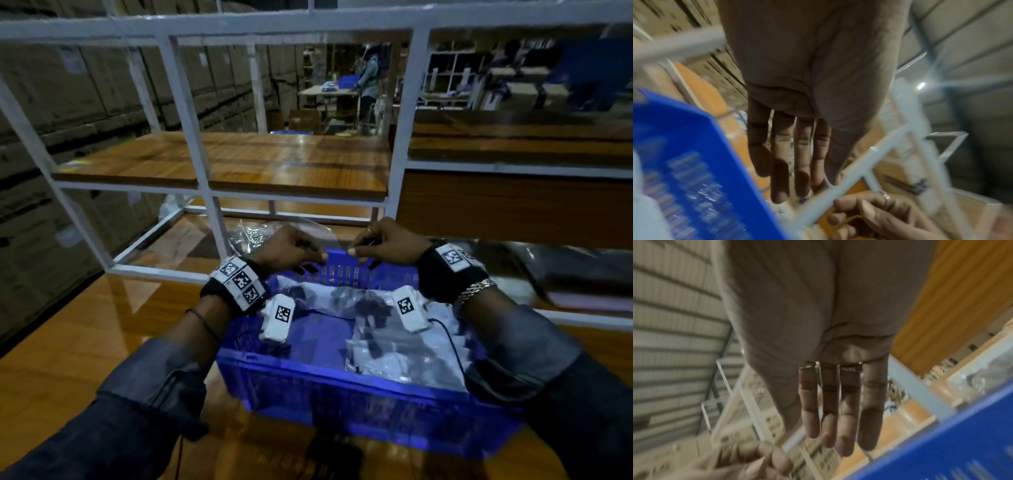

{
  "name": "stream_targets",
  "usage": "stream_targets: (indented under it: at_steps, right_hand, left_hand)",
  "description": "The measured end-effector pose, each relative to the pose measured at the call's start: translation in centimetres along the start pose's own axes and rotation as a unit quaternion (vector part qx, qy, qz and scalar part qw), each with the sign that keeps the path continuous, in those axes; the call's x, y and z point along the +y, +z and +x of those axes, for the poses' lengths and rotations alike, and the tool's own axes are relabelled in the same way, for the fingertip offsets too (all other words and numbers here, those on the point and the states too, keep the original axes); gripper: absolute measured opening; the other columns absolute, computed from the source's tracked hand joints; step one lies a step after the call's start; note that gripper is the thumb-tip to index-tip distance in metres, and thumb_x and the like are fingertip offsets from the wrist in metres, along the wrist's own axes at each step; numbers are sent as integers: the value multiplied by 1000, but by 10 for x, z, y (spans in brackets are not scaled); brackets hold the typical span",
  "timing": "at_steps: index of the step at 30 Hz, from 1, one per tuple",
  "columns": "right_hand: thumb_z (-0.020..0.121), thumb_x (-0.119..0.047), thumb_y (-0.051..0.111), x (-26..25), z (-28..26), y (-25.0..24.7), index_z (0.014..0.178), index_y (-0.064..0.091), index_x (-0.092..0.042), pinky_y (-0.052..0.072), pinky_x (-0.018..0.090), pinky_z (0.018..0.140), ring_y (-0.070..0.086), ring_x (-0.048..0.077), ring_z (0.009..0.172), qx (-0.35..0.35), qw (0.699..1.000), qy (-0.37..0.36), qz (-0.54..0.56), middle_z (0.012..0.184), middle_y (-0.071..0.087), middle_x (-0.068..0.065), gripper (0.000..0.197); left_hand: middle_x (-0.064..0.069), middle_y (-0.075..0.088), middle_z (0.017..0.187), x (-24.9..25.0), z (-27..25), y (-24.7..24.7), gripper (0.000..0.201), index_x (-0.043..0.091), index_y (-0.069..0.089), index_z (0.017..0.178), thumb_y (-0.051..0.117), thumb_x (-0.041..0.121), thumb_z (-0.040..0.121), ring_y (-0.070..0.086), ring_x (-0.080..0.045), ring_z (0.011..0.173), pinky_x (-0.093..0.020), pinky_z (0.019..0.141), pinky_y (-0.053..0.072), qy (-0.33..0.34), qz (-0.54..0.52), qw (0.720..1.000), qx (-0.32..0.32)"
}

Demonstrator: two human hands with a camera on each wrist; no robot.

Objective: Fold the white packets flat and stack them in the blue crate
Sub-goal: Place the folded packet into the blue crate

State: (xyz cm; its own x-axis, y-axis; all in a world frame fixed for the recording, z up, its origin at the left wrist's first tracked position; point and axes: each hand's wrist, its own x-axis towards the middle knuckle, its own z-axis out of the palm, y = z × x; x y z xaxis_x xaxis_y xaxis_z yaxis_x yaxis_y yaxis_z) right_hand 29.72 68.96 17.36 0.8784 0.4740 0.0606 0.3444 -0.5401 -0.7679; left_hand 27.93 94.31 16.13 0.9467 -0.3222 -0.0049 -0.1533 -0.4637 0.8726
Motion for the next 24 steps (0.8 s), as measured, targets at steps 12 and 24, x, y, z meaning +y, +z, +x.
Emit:
stream_targets:
  at_steps: [12, 24]
  right_hand:
    - [92, -12, 71, -8, -211, 33, 98, 76, 4, 60, 45, 73, 75, 30, 85, 247, 958, 77, 127, 90, 77, 16, 18]
    - [89, -9, 75, 75, -411, 71, 77, 76, -13, 54, 29, 53, 67, 12, 61, 483, 828, 251, 132, 72, 75, 6, 13]
  left_hand:
    - [-12, 78, 89, 48, -76, 106, 14, 1, 76, 97, 73, 14, 92, 77, -26, 81, -33, 67, 57, 142, -110, 976, -127]
    - [-2, 72, 66, 72, -121, 293, 16, 10, 75, 77, 76, 18, 91, 64, -9, 52, -24, 53, 51, 147, -78, 946, -280]
